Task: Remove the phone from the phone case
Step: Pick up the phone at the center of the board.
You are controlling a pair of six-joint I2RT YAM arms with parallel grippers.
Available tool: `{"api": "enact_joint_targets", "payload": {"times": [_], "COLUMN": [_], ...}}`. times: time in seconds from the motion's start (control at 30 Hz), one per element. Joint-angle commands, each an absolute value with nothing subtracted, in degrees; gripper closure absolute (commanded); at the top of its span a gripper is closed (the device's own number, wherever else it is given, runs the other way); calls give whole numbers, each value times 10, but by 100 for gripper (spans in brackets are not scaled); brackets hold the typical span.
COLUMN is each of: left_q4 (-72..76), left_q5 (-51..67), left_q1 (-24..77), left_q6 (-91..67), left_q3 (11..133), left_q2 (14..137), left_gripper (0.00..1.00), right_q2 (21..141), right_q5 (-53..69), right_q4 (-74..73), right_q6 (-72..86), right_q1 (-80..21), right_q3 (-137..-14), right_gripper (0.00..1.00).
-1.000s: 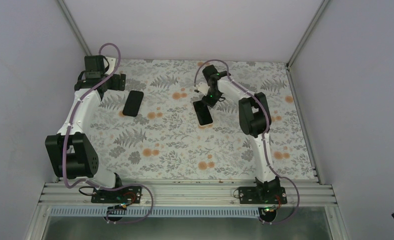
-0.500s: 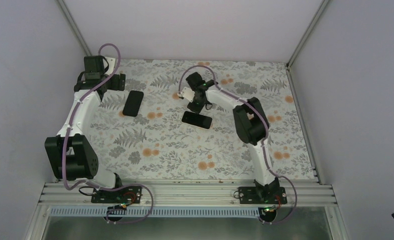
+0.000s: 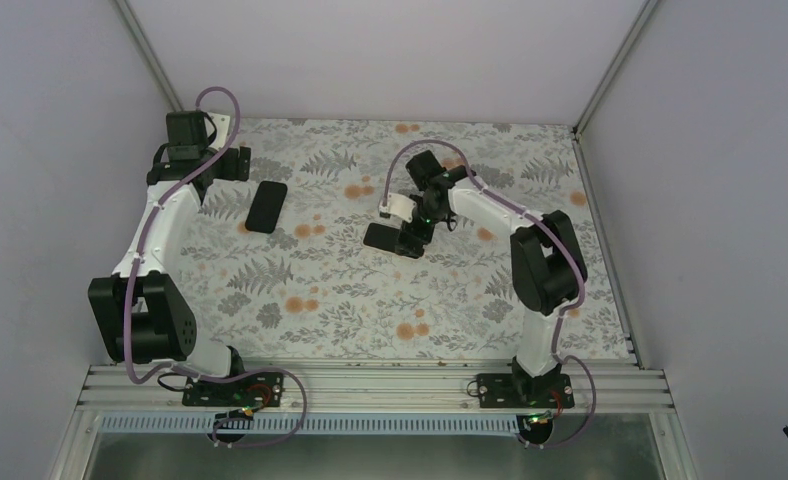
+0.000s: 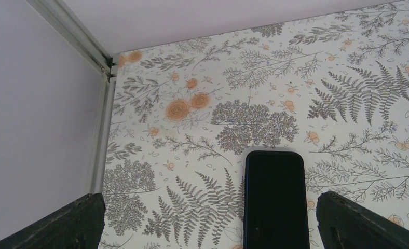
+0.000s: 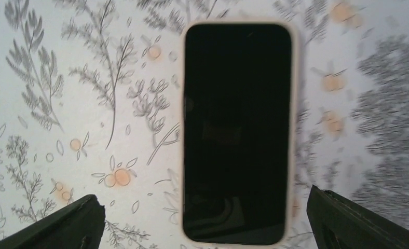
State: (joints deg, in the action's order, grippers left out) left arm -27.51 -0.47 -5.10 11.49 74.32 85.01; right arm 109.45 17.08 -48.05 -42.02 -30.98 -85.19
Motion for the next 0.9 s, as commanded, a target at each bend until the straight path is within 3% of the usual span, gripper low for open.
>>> {"api": "enact_joint_targets", "payload": {"times": [0.0,0.53,0.87], "left_q4": [-261,-256,-255], "left_q5": [-1,-2,6], "left_q1": [-55,-55,-55], "left_q6": [124,125,125], "left_q3": [736,727,727], "left_q2": [843,844,845], "left_gripper": [0,0,0], "right_q2": [1092,1198,1173], "right_q5": [206,170,107], "right_q4": [-444,-410,-382], "right_q6": [-458,-444,-448], "right_q1": [-306,-304,-304], "right_q3": [-831,-862,-805], "right_gripper": [0,0,0]}}
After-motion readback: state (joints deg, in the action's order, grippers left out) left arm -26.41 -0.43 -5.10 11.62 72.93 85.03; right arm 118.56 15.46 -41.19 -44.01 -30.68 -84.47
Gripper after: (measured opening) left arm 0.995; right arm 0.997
